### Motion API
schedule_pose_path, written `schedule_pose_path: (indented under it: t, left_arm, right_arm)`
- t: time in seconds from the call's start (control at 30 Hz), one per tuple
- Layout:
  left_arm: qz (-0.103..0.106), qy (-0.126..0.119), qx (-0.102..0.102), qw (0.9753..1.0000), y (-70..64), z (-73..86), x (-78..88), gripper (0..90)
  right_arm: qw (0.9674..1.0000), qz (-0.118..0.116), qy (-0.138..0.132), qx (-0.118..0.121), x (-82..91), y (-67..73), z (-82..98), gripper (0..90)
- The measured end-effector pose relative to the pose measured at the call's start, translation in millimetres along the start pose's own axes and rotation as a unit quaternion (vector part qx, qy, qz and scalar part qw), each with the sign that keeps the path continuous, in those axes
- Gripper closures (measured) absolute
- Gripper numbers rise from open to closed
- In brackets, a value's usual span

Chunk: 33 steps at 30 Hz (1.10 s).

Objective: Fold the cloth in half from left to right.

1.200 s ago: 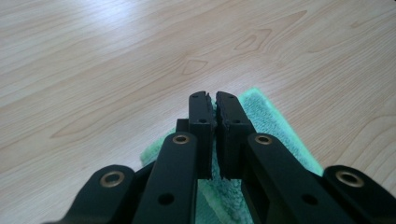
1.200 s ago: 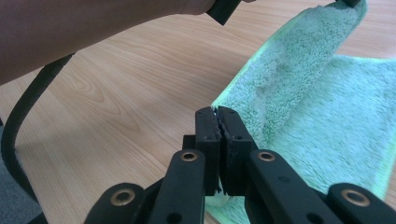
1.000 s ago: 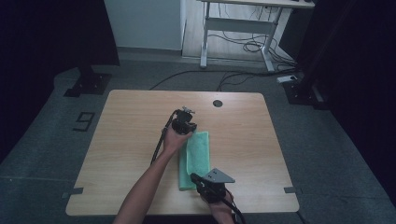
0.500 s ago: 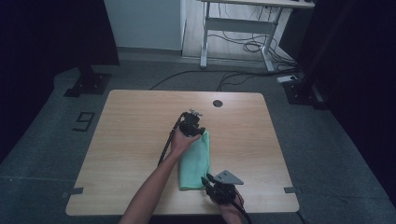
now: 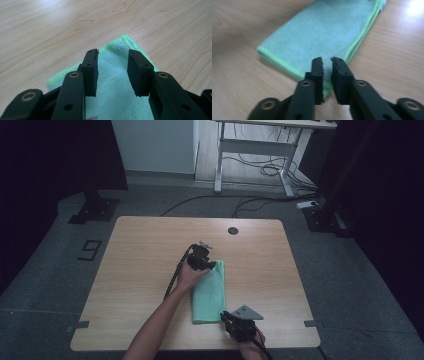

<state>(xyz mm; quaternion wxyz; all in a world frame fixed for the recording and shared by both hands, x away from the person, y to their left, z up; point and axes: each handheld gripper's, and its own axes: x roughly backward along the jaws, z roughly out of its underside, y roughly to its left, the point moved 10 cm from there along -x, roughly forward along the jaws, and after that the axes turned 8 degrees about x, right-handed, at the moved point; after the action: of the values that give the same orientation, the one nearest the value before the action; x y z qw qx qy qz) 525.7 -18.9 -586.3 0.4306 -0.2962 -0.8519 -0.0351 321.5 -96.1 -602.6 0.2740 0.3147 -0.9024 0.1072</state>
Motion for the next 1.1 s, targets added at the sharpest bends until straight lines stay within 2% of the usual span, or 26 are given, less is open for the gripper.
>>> schedule_pose_path:
  t: [0.2,0.47,0.57,0.67,0.8,0.9,1.0,1.1]
  left_arm:
    - [0.005,0.007,-0.005,0.9999,-9.8,-0.3,-15.2,62.1]
    - [0.011,0.015,-0.003,0.9998,-12.4,3.1,-26.9,61.7]
    - [0.014,0.007,-0.001,0.9999,-11.7,1.9,-20.5,59.8]
    - [0.021,-0.009,0.003,0.9997,-9.0,-1.3,-4.8,59.5]
    - [0.017,-0.018,-0.003,0.9997,-0.6,-1.6,15.7,60.0]
    - [0.014,-0.014,-0.003,0.9998,5.7,3.7,22.7,60.8]
    - [0.011,-0.001,-0.007,0.9999,12.3,13.7,21.2,62.4]
    - [0.007,0.016,-0.005,0.9998,19.5,25.1,14.7,64.1]
  right_arm:
    - [0.9999,-0.003,0.016,0.0,1.8,-2.7,9.1,84.8]
    - [0.9995,-0.016,0.028,0.006,1.6,-0.8,14.2,84.4]
    - [0.9995,-0.013,0.029,0.008,2.1,-1.3,13.4,75.9]
    - [0.9997,0.0,0.017,0.016,5.7,-3.2,5.2,69.3]
    - [0.9997,-0.001,0.0,0.026,5.6,-2.3,-10.3,67.8]
    - [0.9995,-0.015,-0.011,0.024,-3.4,-3.3,-22.7,67.8]
    - [0.9991,-0.027,-0.014,0.029,-17.5,-3.2,-33.1,66.9]
    - [0.999,-0.033,0.007,0.027,-34.9,-4.6,-32.3,66.5]
